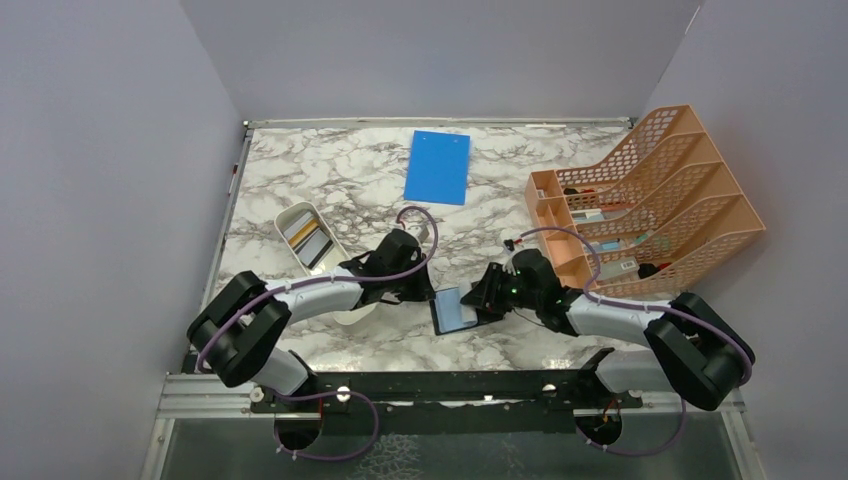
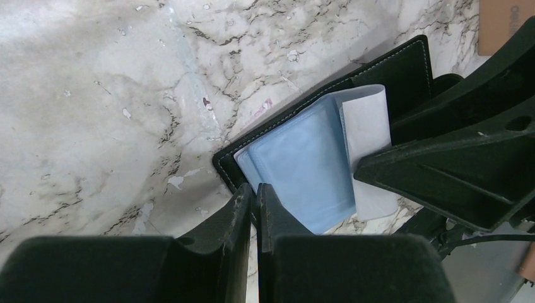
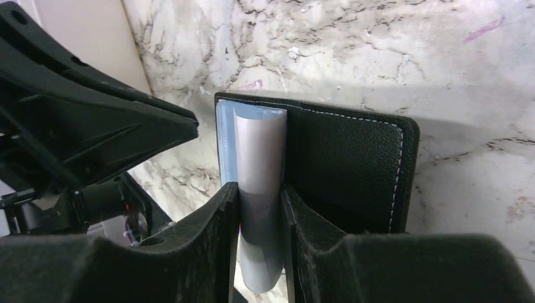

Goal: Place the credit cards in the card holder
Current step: Turn over the card slot in the card holder.

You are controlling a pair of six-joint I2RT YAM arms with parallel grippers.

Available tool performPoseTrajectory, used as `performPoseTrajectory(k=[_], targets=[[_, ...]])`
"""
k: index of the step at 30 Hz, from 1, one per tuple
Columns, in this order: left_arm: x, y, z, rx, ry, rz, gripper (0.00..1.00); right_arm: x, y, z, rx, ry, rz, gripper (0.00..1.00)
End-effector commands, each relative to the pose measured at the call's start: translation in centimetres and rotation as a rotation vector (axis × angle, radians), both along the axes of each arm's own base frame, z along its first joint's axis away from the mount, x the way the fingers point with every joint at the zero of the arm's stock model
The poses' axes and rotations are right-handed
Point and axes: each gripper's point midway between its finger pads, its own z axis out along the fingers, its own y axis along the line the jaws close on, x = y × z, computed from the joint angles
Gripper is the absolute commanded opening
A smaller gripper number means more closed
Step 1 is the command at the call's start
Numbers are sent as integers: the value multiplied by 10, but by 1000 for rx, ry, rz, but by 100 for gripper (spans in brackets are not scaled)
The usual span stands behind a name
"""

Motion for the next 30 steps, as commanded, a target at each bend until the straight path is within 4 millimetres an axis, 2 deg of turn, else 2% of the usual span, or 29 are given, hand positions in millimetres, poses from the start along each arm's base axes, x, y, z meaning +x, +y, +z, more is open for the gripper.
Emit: performPoseTrajectory(k=[1, 7, 12, 19, 24, 30], targets=[[3, -17, 13, -58, -24, -39, 11, 0, 8, 17, 74, -27, 35, 34], [2, -34, 27, -144, -15, -72, 11, -1, 9, 18, 92, -22, 37, 34], [1, -44, 19, -158, 23, -93, 10, -2, 10, 18, 99, -20, 42, 34], [2, -60, 26, -215, 29, -122, 10, -4, 8, 16, 93, -20, 43, 35], [-2, -73, 36, -299, 46, -158, 10, -2, 1, 16, 44, -28, 26, 50], [-9, -85, 37, -342, 74, -200, 10, 4, -19, 30, -47, -84, -35, 61]])
